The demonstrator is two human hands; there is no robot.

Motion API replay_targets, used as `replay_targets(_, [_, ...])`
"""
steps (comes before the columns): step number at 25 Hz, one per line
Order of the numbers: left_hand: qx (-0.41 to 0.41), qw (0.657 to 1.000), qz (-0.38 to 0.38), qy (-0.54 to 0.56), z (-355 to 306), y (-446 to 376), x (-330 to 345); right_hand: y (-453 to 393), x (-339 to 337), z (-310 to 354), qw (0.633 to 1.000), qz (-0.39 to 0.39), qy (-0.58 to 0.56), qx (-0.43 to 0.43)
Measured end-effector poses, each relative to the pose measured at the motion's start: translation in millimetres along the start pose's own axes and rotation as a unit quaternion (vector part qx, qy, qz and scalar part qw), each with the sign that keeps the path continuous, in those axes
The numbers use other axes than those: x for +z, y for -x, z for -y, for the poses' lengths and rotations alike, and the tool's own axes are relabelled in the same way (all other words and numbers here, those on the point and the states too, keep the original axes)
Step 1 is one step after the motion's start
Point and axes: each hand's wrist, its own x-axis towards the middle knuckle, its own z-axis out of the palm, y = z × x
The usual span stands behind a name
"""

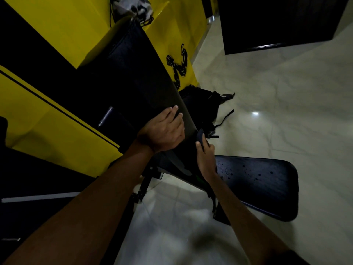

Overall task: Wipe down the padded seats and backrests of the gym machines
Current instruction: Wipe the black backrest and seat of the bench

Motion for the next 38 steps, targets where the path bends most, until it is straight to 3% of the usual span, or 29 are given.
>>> replay_targets(4, [0.008,1.0,0.001,0.0,0.7,1.7,0.5,52.8,9.0,-10.6,0.997,-0.003,0.006,-0.078])
replay_targets(8, [0.001,1.0,0.002,0.007,1.3,-0.2,-0.7,19.7,9.4,-26.0,0.999,-0.028,-0.022,0.008])
replay_targets(11, [0.001,1.0,-0.003,0.011,1.9,-1.0,1.5,-24.5,8.7,-23.0,0.999,-0.043,-0.017,-0.023])
replay_targets(14, [0.005,1.0,-0.003,0.01,2.1,0.0,1.7,-49.1,22.0,-47.5,0.992,-0.023,-0.115,0.056])
replay_targets(16, [0.005,1.0,-0.003,0.016,2.2,1.0,1.9,-34.4,27.4,-56.8,0.98,-0.013,-0.171,0.104])
replay_targets(22, [0.006,1.0,0.004,0.014,0.7,1.7,1.0,36.0,39.2,-57.4,0.974,-0.015,-0.179,0.142])
replay_targets(26, [-0.002,1.0,0.012,0.01,-0.5,-0.6,0.3,22.8,44.2,-74.1,0.928,-0.038,-0.31,0.202])
replay_targets(29, [0.004,1.0,0.001,0.02,0.2,1.7,3.2,-23.1,37.2,-73.9,0.942,-0.009,-0.262,0.208])
replay_targets(32, [0.017,1.0,-0.013,0.011,3.6,0.4,3.5,-40.1,28.4,-51.5,0.977,-0.038,-0.158,0.135])
replay_targets(36, [0.02,1.0,-0.011,0.015,0.5,1.5,3.2,20.5,31.9,-48.3,0.993,-0.055,-0.103,0.027])
replay_targets(38, [0.019,1.0,0.0,0.009,0.5,1.1,2.3,35.7,35.5,-64.1,0.989,-0.049,-0.12,0.067])
